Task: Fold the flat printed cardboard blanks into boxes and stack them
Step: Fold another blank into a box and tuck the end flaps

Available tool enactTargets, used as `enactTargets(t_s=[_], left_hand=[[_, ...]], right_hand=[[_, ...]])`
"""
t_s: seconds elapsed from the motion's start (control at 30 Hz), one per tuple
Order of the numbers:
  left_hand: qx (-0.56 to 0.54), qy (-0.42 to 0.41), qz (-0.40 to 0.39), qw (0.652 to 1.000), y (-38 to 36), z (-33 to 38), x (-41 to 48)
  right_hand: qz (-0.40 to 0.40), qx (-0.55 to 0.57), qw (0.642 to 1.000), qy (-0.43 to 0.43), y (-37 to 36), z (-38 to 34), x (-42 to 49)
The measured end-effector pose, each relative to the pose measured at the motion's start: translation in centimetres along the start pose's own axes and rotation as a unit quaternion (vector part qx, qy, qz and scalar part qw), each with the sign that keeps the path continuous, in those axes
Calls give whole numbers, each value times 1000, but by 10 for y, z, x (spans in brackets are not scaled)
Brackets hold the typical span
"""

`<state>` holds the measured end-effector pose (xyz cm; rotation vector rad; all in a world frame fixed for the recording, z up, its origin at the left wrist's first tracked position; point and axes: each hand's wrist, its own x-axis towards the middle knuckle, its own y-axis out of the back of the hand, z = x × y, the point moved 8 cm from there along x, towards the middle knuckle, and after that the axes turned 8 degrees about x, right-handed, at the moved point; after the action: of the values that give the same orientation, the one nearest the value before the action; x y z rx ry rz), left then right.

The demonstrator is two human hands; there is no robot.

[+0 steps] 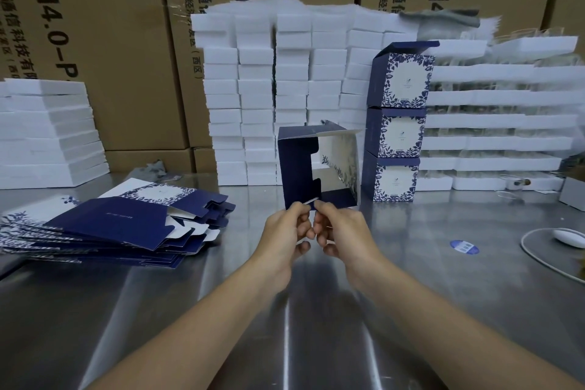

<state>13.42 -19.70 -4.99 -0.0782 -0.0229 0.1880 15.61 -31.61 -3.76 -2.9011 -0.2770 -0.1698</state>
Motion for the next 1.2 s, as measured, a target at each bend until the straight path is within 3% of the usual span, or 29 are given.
enactTargets(t_s=[0.13,0.23,0.33,0.47,0.7,0.9,1.03,1.13,1.2], left_hand=[[28,12,-31,999,-2,-1,0],[31,9,29,999,6,-6,0],[14,-50,111,993,24,2,3],[24,-123,168,978,46,17,7],[87,-120,181,972,54,3,16],[79,-118,174,975,53,0,19],[120,-88,126,981,45,-4,23],[120,-43,74,989,35,-9,22],[79,-21,103,991,38,-9,20]], right_hand=[[18,-18,1000,12,3,5,6],[55,-53,996,40,15,3,11],[61,-92,991,79,23,-3,17],[77,-264,954,119,30,-8,20],[78,-433,881,172,29,-1,22],[81,-436,876,188,29,-5,19],[117,-451,869,166,32,-8,14],[131,-425,889,108,46,-10,17],[129,-385,911,70,54,-10,20]])
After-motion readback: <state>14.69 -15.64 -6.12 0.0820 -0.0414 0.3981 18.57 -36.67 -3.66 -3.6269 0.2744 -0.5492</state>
